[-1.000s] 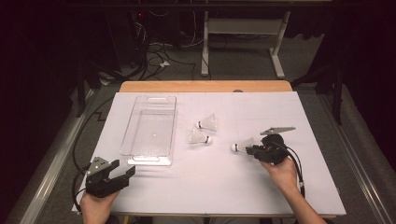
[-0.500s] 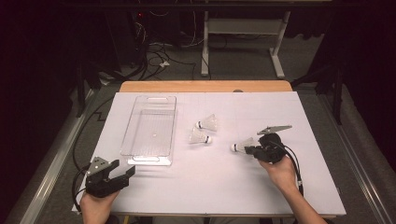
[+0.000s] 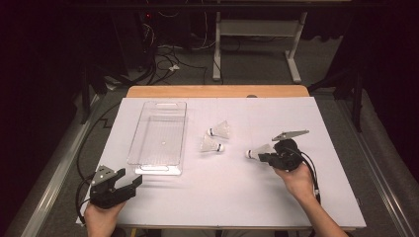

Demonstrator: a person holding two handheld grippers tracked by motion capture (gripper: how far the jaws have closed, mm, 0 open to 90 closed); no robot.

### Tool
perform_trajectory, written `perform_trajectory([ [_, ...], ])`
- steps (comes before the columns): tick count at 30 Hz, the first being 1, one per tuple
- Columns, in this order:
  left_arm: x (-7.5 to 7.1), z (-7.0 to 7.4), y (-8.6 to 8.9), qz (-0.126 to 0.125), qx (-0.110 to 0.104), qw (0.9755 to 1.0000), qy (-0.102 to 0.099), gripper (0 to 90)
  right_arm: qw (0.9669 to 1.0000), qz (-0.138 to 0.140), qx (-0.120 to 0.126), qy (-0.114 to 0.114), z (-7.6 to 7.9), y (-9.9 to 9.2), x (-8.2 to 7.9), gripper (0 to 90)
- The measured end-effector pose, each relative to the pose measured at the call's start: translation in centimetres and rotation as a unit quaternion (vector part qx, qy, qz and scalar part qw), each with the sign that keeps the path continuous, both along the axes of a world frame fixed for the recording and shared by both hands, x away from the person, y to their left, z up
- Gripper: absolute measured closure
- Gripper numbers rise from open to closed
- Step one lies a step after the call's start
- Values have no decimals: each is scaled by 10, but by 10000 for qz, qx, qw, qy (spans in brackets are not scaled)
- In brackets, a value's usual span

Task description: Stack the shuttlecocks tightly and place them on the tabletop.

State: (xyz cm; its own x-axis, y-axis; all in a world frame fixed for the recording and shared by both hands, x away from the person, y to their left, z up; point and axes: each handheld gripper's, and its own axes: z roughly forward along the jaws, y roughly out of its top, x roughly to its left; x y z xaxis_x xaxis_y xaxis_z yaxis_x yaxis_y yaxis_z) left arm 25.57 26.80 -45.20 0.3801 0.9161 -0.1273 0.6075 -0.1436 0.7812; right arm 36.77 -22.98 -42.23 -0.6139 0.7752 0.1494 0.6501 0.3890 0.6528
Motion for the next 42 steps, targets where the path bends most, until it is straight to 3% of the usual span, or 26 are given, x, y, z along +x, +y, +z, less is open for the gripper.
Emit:
perform_trajectory([
  [20, 3, 1, 2, -21, 37, 10000, -81, 320, 9999, -2, 138, -80, 9, 5, 14, 900],
  [42, 5, 1, 4, -5, 46, 10000, -42, 322, 9995, -19, 283, -116, 14, 11, 34, 900],
])
